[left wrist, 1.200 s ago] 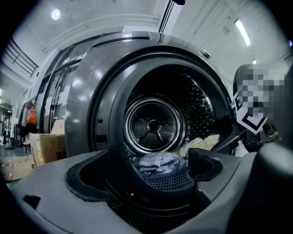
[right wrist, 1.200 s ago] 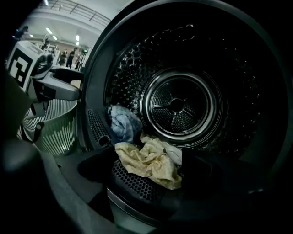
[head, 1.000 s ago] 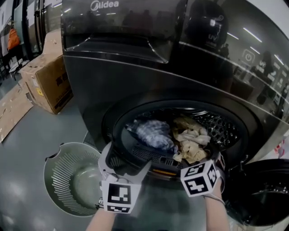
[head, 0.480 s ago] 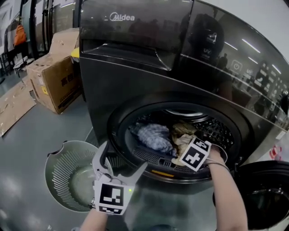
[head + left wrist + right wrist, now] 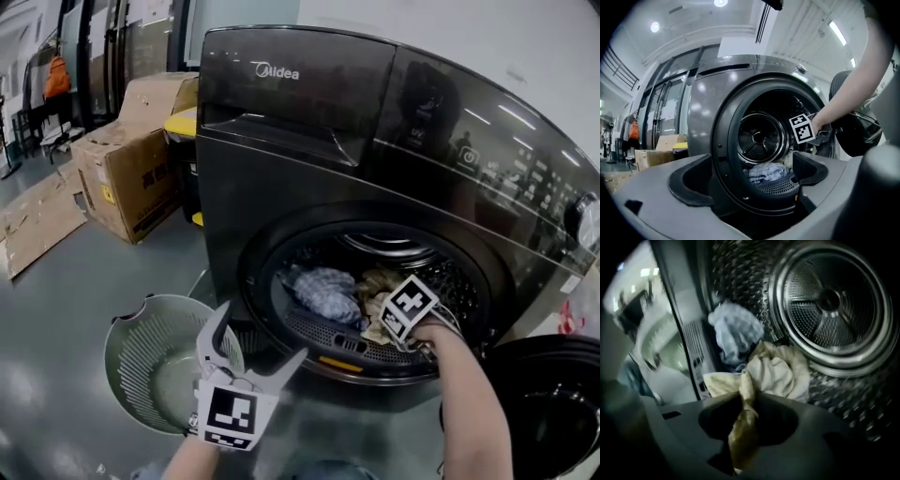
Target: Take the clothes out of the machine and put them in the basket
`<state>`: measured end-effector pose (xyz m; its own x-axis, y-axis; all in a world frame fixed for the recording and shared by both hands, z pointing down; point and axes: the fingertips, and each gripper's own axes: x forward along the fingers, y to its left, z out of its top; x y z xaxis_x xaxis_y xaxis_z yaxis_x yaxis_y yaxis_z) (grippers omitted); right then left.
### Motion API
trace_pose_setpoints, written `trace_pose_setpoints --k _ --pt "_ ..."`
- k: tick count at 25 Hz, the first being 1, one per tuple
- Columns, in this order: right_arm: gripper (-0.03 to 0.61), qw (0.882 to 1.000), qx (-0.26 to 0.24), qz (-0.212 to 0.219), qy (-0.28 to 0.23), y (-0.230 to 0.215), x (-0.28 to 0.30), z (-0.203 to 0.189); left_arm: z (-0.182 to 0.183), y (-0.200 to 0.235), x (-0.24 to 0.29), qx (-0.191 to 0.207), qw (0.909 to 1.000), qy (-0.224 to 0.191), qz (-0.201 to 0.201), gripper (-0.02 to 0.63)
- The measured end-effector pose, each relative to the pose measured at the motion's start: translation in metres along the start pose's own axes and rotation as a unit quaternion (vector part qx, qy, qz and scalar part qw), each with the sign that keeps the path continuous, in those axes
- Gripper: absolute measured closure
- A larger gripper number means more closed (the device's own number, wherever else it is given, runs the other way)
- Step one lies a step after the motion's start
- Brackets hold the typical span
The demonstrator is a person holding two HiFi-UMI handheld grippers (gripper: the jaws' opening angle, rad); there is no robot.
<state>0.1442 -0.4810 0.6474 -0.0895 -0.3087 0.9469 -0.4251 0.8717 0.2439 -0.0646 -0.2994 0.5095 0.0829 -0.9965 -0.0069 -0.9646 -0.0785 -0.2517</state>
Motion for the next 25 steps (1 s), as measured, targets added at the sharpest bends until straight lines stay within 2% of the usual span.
trace_pose_setpoints --k 1,3,4,7,10,13,17,21,25 --pt "0.497 0.999 -0.020 -0.040 0.011 -0.006 -0.001 -0.001 0.001 0.002 0.001 0.002 1.0000 -0.001 0.002 0.077" --pt "0.515 0.990 -0.069 -0.119 0.027 -0.010 -0.005 0.000 0.004 0.008 0.002 -0.004 0.9999 -0.008 0.007 0.077" --pt "0.517 0.986 -0.091 -0.142 0.019 -0.005 -0.007 0.005 0.006 0.010 0.003 -0.011 0.9998 -0.014 0.011 0.077" --pt "0.517 0.971 -0.131 -0.194 -0.040 0.013 -0.017 0.022 0.003 0.015 0.006 -0.020 0.9995 -0.018 0.018 0.077" --pt "0.517 0.957 -0.127 -0.245 -0.089 0.022 -0.037 0.025 0.002 0.017 0.012 -0.017 0.9997 -0.010 0.015 0.077" --pt "0.518 0.944 -0.110 -0.282 -0.135 0.030 -0.058 0.024 0.004 0.020 0.014 -0.024 0.9994 -0.016 0.018 0.077" --pt "0.520 0.924 -0.089 -0.317 -0.194 0.037 -0.087 0.027 -0.001 0.019 0.017 -0.014 0.9997 -0.007 0.016 0.077" --pt "0.522 0.911 -0.051 -0.318 -0.256 0.046 -0.119 0.028 0.000 0.018 0.018 -0.020 0.9997 -0.008 0.012 0.077" --pt "0.523 0.898 -0.027 -0.322 -0.300 0.053 -0.159 0.027 -0.004 0.001 0.017 -0.006 0.9998 0.008 -0.019 0.077"
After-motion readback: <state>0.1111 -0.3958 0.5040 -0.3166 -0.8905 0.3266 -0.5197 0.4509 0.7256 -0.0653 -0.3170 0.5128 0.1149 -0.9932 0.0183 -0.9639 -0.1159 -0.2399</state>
